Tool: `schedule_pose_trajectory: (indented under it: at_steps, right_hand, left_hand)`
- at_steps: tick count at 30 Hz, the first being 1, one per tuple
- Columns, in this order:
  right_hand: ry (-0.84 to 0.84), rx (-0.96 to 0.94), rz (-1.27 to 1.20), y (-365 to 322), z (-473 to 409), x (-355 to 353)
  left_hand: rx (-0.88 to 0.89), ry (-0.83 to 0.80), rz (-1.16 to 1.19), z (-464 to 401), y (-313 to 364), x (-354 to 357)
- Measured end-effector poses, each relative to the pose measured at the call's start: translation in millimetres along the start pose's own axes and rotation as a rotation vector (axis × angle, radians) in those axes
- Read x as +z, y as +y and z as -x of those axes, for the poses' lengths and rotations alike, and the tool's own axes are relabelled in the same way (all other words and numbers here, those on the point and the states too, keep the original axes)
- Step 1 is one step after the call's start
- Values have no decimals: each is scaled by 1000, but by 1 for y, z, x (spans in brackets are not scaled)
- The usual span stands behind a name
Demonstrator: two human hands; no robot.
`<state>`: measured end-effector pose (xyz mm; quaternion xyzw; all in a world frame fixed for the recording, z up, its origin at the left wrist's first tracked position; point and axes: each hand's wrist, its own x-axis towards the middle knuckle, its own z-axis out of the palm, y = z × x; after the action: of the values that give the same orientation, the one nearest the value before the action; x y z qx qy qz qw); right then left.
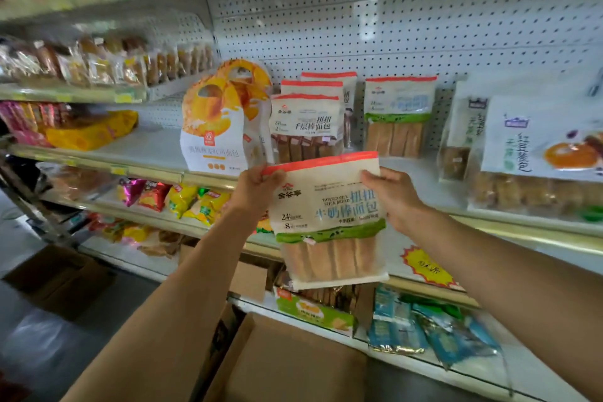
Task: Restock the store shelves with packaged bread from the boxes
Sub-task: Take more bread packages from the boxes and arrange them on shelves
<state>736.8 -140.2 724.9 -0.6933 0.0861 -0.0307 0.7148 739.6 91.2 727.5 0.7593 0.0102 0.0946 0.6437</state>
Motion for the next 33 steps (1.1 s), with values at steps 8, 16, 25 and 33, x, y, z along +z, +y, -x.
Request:
schedule_pose_trajectory:
  at_steps: [8, 16, 25, 33]
  right_hand:
    - [193, -79, -57, -59, -3, -14]
    - [337, -89, -81, -78, -26, -29]
    - [461, -98, -67, -75, -87, -66]
    - [430, -83, -104, -84, -186, -91]
  left_hand:
    - [-27, -2, 85, -34, 35, 25]
    - [-119, -29, 99, -76, 47, 53]
    - [-126, -116, 145, -140, 60, 115]
    - [-102, 1, 132, -226, 74, 173]
